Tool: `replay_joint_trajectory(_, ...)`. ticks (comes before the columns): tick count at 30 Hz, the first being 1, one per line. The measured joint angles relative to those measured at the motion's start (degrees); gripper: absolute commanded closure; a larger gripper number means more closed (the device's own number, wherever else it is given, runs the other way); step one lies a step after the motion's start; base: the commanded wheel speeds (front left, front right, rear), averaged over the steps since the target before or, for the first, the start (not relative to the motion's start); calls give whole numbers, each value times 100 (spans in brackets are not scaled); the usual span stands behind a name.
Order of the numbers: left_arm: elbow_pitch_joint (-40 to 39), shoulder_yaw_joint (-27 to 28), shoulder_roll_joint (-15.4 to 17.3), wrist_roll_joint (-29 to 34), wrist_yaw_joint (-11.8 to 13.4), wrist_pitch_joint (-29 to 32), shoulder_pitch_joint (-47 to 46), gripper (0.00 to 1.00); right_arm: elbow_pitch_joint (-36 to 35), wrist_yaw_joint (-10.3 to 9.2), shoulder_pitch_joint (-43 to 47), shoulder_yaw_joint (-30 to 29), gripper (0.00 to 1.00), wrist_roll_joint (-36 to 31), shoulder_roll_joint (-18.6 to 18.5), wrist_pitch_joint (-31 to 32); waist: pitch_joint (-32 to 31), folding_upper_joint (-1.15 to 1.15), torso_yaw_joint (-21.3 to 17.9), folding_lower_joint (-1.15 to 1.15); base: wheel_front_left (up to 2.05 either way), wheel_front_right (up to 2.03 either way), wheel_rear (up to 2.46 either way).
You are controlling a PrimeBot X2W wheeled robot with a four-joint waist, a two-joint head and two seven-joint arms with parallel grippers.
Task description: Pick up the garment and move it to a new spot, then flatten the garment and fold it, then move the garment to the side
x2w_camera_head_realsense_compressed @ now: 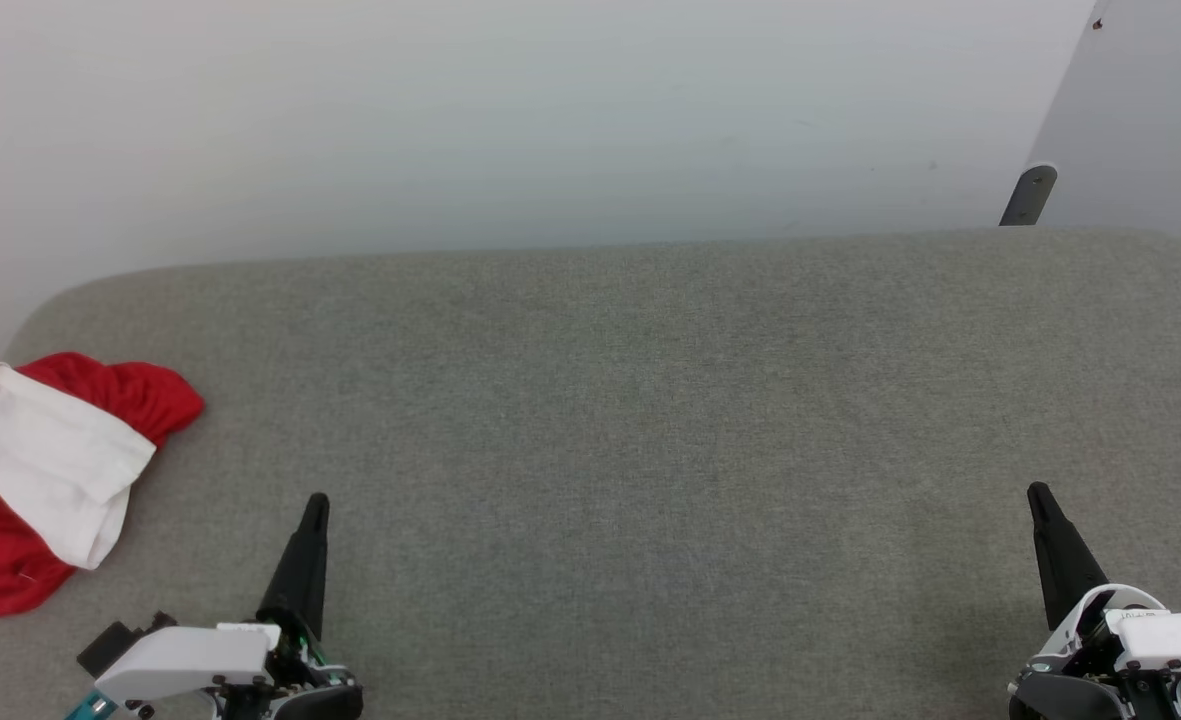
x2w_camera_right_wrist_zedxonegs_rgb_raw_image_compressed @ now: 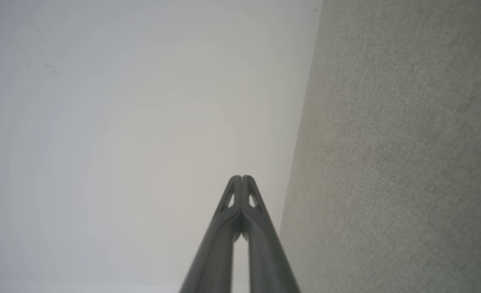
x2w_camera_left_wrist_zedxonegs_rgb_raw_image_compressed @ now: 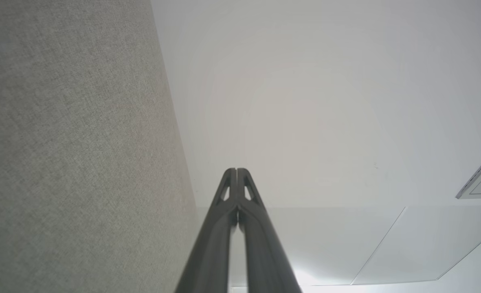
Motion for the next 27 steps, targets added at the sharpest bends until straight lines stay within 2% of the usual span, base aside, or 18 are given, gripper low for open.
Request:
replay_joint_trajectory(10, 8, 0, -1, 0, 1, 0, 2, 100, 9, 0, 2, 0, 100, 0, 0, 0, 0, 0, 0, 0, 0, 0, 0)
replay_joint_trajectory(11, 38, -4, -8, 1, 2, -2, 30, 0, 52, -1, 16, 0, 0, -1, 2, 0, 0, 0, 0, 0, 0, 0, 0)
replay_joint_trajectory(12, 91, -8, -21, 1, 4, -2, 77, 100, 102, -2, 53, 2, 100, -1, 7, -1, 0, 0, 0, 0, 0, 0, 0)
replay_joint_trajectory(13, 149, -12, -36, 1, 7, -2, 134, 100, 158, -2, 107, 3, 100, -1, 14, -1, 0, 0, 0, 0, 0, 0, 0)
replay_joint_trajectory(14, 207, -16, -52, 1, 10, -2, 190, 0, 218, -2, 158, 1, 0, -1, 19, -1, 0, 0, 0, 0, 0, 0, 0)
replay_joint_trajectory(27, -20, -256, -67, 24, 29, -258, 380, 0, 157, -3, 280, 315, 0, -75, 32, -292, -5, 0, -7, 0, 0, 0, 0)
